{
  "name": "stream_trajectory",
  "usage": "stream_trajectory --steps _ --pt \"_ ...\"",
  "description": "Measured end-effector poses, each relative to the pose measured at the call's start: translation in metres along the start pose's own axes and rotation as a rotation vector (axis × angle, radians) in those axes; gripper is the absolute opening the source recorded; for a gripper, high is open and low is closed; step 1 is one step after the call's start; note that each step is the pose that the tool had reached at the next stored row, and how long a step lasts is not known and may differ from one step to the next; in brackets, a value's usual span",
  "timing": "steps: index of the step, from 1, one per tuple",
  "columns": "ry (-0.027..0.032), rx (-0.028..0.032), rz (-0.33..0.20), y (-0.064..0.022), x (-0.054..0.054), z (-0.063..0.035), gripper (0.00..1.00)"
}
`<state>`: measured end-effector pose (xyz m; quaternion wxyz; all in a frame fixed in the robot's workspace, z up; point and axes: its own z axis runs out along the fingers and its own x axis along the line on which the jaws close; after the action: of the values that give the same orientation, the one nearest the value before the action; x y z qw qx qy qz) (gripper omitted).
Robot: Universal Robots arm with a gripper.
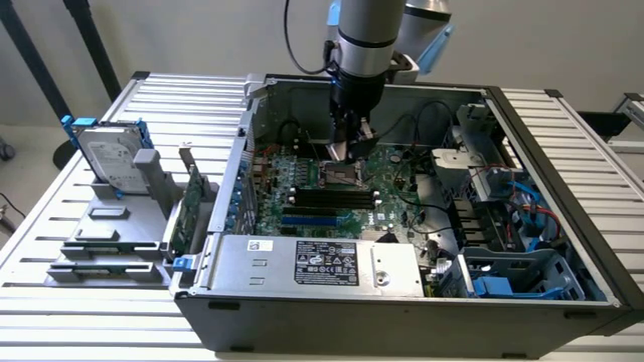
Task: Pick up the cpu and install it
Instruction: 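Place the cpu into insertion slot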
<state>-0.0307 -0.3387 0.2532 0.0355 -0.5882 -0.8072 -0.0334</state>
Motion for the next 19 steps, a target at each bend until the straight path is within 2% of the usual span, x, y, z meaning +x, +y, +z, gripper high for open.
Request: stream_trajectory --steps 14,16,19 --pt "0.0064 0.0115 0.229 -0.0001 -0.001 0.0091 0.55" --pt "0.007 0.0113 0.264 -0.0001 -0.001 0.0107 0.55" --pt "0.0075 0.0062 0.318 -0.0001 -0.001 0.014 0.55"
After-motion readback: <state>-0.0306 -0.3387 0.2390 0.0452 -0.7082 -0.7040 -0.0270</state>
